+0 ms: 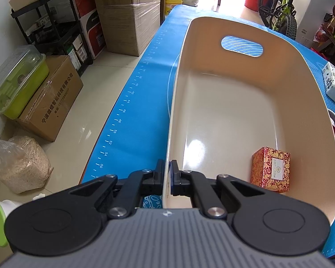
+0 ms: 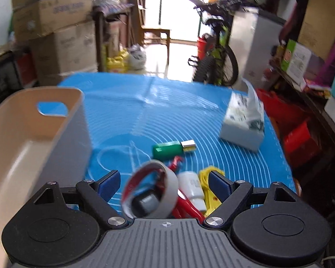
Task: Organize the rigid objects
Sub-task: 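Lower the right gripper onto the tape roll and grasp its rim, then carry the tape roll into the basket and release it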
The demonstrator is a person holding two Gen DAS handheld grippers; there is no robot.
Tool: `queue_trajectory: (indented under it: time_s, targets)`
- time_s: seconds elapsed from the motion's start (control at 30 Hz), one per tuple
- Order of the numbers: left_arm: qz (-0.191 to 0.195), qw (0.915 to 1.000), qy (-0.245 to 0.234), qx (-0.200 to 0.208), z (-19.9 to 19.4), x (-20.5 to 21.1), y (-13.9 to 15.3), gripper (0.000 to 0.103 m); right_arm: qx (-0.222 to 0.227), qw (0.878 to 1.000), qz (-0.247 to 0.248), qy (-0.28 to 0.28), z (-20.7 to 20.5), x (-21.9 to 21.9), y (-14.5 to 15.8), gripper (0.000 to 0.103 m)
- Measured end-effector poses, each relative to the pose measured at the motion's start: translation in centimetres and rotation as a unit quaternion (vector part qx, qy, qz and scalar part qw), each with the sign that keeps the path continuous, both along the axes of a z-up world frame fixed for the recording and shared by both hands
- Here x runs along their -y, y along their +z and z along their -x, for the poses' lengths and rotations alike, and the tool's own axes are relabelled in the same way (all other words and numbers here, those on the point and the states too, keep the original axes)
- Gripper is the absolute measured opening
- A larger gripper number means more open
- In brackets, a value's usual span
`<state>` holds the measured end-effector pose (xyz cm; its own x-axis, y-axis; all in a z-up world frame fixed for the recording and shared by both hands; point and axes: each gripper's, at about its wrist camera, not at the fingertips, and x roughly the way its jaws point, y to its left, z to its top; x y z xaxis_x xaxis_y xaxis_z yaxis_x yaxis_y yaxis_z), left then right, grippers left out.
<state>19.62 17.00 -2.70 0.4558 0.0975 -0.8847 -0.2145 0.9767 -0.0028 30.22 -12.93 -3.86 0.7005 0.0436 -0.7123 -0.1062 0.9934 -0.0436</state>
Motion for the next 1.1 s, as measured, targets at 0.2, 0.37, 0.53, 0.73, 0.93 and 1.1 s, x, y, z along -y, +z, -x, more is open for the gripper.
queue_trajectory:
  time_s: [0.2, 0.37, 0.53, 0.73, 0.93, 1.1]
  targets:
    - [-0.001, 1.0000, 0.000, 0.000, 0.0, 0.0, 0.0, 0.007, -0.006, 1.000, 0.017, -0.012, -1.0, 0.4, -2.1, 0.079]
    - [-0.002, 1.0000, -0.001, -0.001, 0.0, -0.1, 0.0, 0.007, -0.021, 1.000, 0.018, -0.014, -1.5, 0.6, -3.3, 0.060]
    - [-0.002, 1.0000, 0.000, -0.001, 0.0, 0.0, 0.0, 0.007, -0.031, 0.999, 0.006, -0.011, -1.2, 1.0, -3.9, 0.038]
    - [-0.002, 1.0000, 0.000, -0.001, 0.0, 0.0, 0.0, 0.008, -0.023, 1.000, -0.005, -0.001, -0.5, 0.9, -3.6, 0.026]
    - [-0.002, 1.0000, 0.000, -0.001, 0.0, 0.0, 0.0, 0.008, -0.009, 1.000, -0.009, 0.011, 0.1, 0.5, -2.7, 0.025]
    - [-0.002, 1.0000, 0.000, -0.001, 0.0, 0.0, 0.0, 0.007, 0.010, 1.000, -0.021, 0.008, 0.7, 0.8, -1.8, 0.025]
